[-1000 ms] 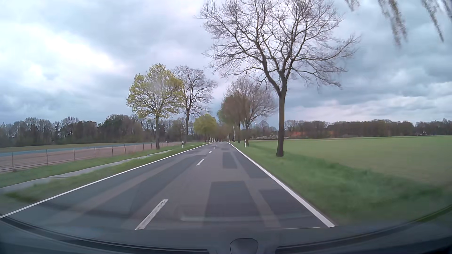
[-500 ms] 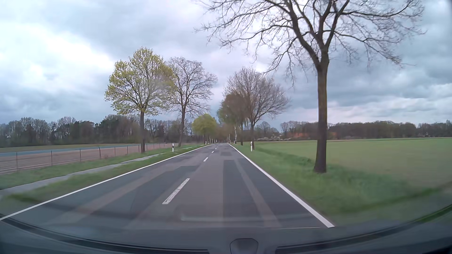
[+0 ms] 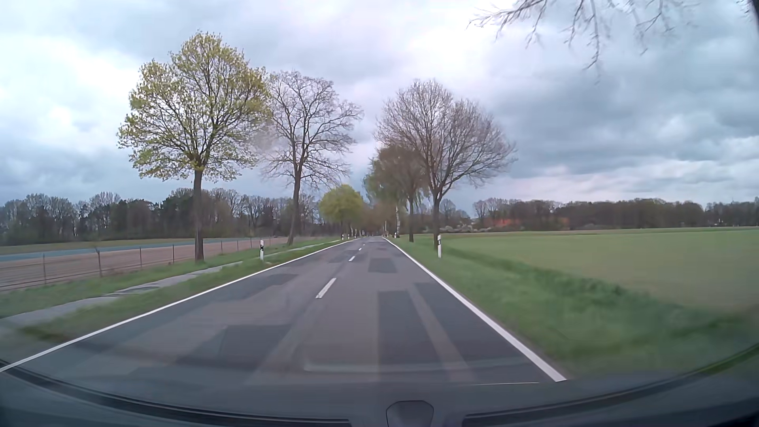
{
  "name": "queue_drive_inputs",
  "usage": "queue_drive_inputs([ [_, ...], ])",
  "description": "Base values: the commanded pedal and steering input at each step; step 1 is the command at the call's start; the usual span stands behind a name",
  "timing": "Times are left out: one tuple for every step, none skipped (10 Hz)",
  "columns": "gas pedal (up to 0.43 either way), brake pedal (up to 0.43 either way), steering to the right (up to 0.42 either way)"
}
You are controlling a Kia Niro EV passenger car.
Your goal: Follow the waypoints while adhering to traffic rules and regulations
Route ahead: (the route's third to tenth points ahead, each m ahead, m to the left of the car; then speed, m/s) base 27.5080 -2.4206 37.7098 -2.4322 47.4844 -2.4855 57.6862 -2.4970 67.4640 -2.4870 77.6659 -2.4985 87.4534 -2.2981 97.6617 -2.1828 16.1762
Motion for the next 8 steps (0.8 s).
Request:
queue_drive_inputs([
  [0.118,0.0,-0.004],
  [0.118,0.0,-0.004],
  [0.118,0.0,-0.004],
  [0.118,0.0,-0.004],
  [0.118,0.0,-0.004],
  [0.118,0.0,-0.004],
  [0.118,0.0,-0.004],
  [0.118,0.0,-0.004],
])
